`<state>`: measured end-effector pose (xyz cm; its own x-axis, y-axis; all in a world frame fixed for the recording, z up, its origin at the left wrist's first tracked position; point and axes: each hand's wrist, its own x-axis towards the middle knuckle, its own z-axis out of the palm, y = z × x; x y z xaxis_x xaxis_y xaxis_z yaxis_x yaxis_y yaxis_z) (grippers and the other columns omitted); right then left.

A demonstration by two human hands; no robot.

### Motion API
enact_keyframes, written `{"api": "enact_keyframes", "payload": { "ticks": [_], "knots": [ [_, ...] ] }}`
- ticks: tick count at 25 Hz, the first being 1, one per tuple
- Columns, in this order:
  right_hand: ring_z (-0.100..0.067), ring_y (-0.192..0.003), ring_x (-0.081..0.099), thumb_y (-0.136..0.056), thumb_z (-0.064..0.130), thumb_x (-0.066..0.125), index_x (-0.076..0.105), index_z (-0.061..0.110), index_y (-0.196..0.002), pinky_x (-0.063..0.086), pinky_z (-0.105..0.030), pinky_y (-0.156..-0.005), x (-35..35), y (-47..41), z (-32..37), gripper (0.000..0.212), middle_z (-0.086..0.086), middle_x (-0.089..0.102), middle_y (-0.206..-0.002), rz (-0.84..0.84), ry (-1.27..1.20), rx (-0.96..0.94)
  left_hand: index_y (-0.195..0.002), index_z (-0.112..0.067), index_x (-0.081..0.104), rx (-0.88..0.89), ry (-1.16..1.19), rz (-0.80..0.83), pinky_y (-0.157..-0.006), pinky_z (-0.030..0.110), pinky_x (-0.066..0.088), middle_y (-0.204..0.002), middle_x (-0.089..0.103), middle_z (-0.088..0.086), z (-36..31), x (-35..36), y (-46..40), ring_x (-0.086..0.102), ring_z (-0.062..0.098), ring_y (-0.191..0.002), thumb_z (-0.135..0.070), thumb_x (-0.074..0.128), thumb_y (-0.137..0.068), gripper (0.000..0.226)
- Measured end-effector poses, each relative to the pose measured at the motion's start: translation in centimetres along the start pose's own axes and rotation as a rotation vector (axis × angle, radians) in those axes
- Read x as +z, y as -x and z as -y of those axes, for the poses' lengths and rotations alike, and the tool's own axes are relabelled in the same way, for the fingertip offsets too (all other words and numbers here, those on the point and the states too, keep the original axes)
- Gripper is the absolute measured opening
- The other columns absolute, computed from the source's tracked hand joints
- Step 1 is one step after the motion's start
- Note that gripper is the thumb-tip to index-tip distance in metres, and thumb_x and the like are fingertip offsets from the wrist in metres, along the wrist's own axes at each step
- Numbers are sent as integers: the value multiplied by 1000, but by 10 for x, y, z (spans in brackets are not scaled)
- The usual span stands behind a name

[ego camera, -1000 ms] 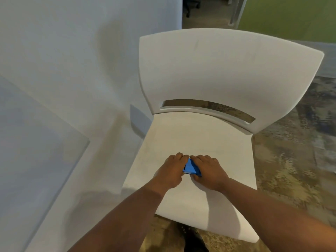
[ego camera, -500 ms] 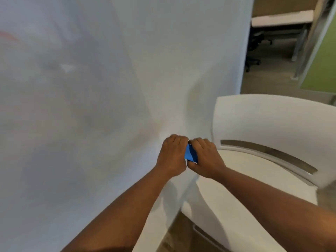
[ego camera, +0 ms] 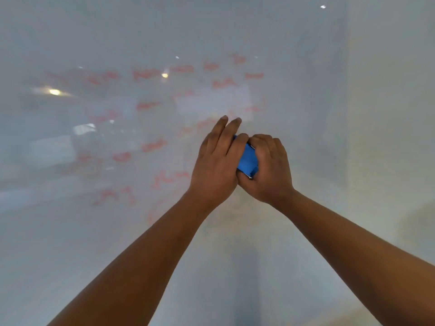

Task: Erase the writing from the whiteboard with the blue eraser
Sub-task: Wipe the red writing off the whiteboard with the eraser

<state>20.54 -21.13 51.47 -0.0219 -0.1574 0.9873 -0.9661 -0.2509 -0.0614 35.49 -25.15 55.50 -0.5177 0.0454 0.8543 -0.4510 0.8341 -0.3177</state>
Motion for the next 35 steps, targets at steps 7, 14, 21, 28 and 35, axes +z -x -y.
{"api": "enact_keyframes", "payload": {
  "ticks": [7,14,21,28,35],
  "knots": [
    [-25,-98,54,-89,44,59,34,21,-154,49,-31,-69,67,-65,136,74,-8,53,-131,-15,-127,-94,-140,-3,57,-162,-181,-118,-117,51,40,-158,44,18,124,-150,41,39,36,-150,-2,54,-90,50],
    [-24,-101,53,-96,48,56,41,25,-152,55,-32,-66,115,-104,202,63,-6,49,-148,-78,-37,-134,-128,-2,63,-319,-346,-304,-111,51,45,-143,56,19,240,-229,79,49,38,-138,5,57,-91,39],
    [-35,-117,53,-92,27,65,61,17,-141,46,-41,-100,140,-155,225,49,-11,46,-157,-285,-89,-111,-132,1,64,-195,-457,-362,-111,46,42,-146,58,18,271,-218,96,51,38,-141,8,51,-88,47],
    [-38,-119,58,-92,22,66,62,14,-138,45,-43,-104,148,-140,244,46,-7,55,-150,-150,-85,-318,-139,-1,61,-205,-481,-339,-109,55,46,-152,54,16,271,-219,98,47,38,-144,0,45,-92,50],
    [-36,-113,58,-90,19,70,67,20,-133,47,-42,-98,169,-135,284,42,-9,58,-148,-176,-126,-340,-149,-5,50,-317,-517,-455,-115,44,35,-154,53,11,269,-218,100,45,29,-148,-7,44,-99,51]
  ]
}}
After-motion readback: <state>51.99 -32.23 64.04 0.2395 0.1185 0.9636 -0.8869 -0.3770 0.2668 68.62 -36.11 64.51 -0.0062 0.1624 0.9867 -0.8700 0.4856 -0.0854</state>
